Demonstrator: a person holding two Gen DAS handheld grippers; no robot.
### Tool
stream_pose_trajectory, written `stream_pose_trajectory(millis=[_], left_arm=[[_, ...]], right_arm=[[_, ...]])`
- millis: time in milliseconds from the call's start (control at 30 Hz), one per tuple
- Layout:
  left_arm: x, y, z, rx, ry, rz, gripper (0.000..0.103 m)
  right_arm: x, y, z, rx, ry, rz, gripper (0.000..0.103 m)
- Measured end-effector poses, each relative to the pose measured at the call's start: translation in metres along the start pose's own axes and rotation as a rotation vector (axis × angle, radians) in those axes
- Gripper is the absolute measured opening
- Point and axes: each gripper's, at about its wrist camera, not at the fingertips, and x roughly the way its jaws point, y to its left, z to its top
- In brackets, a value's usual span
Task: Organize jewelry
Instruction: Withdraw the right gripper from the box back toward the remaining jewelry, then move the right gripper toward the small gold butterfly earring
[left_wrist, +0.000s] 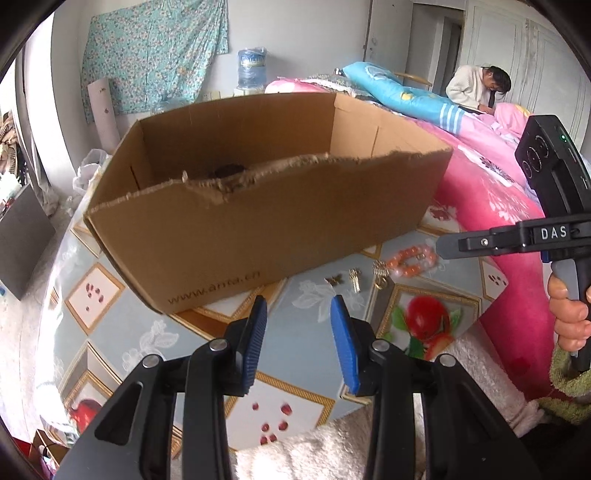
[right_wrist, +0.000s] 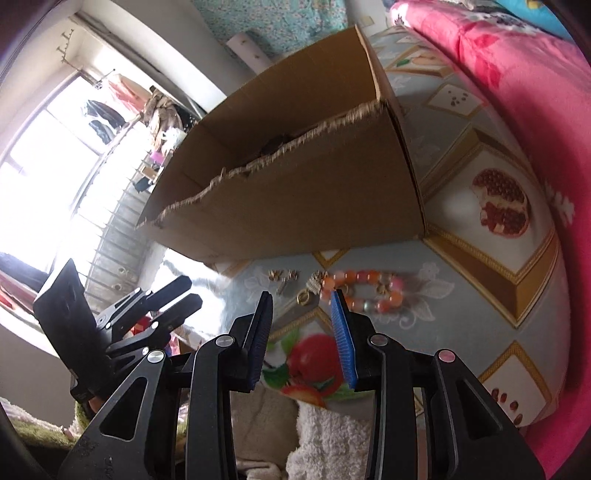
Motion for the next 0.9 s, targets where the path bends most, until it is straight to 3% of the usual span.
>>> stream_pose_trajectory(millis=[167, 533, 900], left_arm=[[0.004, 0.007, 0.014, -0.015, -0.009, 0.029, 0.035], [0.01, 0.023, 0.025, -0.078, -0.013, 0.097, 0.035], [0.008, 0.033, 0.027, -0.117, -0.013, 0.054, 0.035]], right_arm=[[0.002, 0.001, 0.011, 0.006, -0.04, -0.01, 0.033], [0.004, -0.007, 0.019, 0.051, -0.026, 0.03, 0.033], [0.003, -0.006, 0.015, 0.055, -0.011, 0.031, 0.034]])
